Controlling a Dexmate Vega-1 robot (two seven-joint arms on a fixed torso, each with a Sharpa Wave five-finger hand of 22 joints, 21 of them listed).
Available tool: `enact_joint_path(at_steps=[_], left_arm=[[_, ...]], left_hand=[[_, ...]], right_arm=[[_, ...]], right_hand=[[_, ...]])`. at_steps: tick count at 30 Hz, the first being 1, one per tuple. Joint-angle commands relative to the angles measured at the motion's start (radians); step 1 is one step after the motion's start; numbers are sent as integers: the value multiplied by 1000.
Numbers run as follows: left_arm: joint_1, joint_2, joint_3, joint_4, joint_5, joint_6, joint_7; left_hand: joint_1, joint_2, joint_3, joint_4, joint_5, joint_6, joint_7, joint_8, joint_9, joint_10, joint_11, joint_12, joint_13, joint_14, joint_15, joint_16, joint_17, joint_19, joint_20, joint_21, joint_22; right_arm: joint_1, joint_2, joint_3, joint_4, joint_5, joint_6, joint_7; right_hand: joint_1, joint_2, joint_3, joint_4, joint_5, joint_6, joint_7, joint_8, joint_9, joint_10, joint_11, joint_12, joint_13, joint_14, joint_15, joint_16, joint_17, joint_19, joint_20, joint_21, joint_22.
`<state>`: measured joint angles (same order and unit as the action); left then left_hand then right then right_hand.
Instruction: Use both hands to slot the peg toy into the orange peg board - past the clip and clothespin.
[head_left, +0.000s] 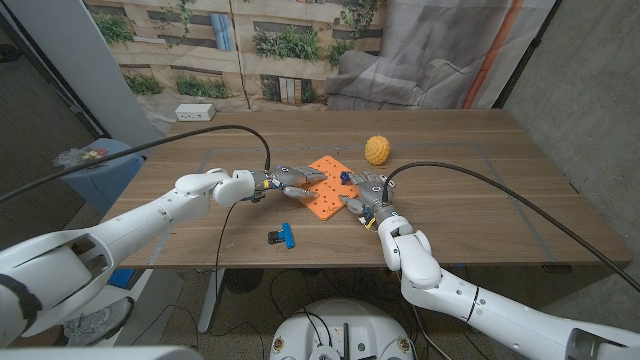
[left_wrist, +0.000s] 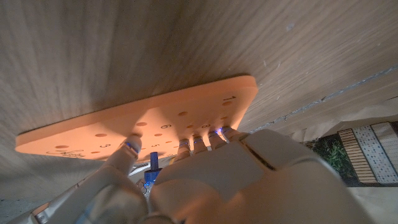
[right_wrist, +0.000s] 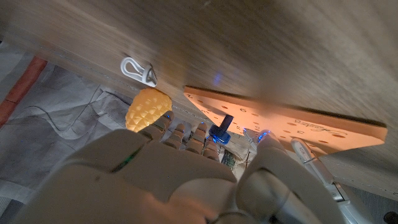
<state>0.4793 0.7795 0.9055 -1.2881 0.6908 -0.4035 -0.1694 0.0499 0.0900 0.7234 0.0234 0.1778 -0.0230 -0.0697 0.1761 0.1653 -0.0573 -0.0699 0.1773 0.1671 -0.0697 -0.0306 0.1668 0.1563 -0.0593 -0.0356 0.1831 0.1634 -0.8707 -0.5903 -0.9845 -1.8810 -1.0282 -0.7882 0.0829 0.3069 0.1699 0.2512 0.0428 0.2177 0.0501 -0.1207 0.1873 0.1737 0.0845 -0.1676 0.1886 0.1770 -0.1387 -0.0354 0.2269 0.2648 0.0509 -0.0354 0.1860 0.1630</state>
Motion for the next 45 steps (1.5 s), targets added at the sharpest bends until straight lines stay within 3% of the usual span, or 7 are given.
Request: enact_joint_path(at_steps=[1,25,45], left_arm=[[8,5,-5,-15,1,2,-42],[27,10,-13,-40,4,16,-42],[39,21,-22,-58,5,26,-49]], left_hand=[[12,88,5,6,1,42,-2,7,8,44,-10,8,6,33,-70,11,12,24,-137,10,8],[12,89,5,9,1,42,-2,8,8,45,-9,8,6,33,-69,11,13,24,-137,9,8],[14,89,4,7,1,43,-2,8,8,45,-10,8,6,33,-70,10,12,24,-137,9,8]], right_arm=[[0,-4,0,-8,12,8,1],[-16,-2,7,-20,11,10,-35],[-30,14,32,-21,36,1,-105]], right_hand=[[-14,0,5,3,-7,13,-3,7,4,13,-3,2,3,8,-48,10,-1,5,-34,7,3],[-18,1,19,-4,-8,27,-10,8,4,18,-7,1,3,26,-51,15,-7,23,-37,9,3],[-20,-3,28,-15,-9,37,-26,8,5,29,-8,3,4,40,-46,18,-13,43,-21,11,3]])
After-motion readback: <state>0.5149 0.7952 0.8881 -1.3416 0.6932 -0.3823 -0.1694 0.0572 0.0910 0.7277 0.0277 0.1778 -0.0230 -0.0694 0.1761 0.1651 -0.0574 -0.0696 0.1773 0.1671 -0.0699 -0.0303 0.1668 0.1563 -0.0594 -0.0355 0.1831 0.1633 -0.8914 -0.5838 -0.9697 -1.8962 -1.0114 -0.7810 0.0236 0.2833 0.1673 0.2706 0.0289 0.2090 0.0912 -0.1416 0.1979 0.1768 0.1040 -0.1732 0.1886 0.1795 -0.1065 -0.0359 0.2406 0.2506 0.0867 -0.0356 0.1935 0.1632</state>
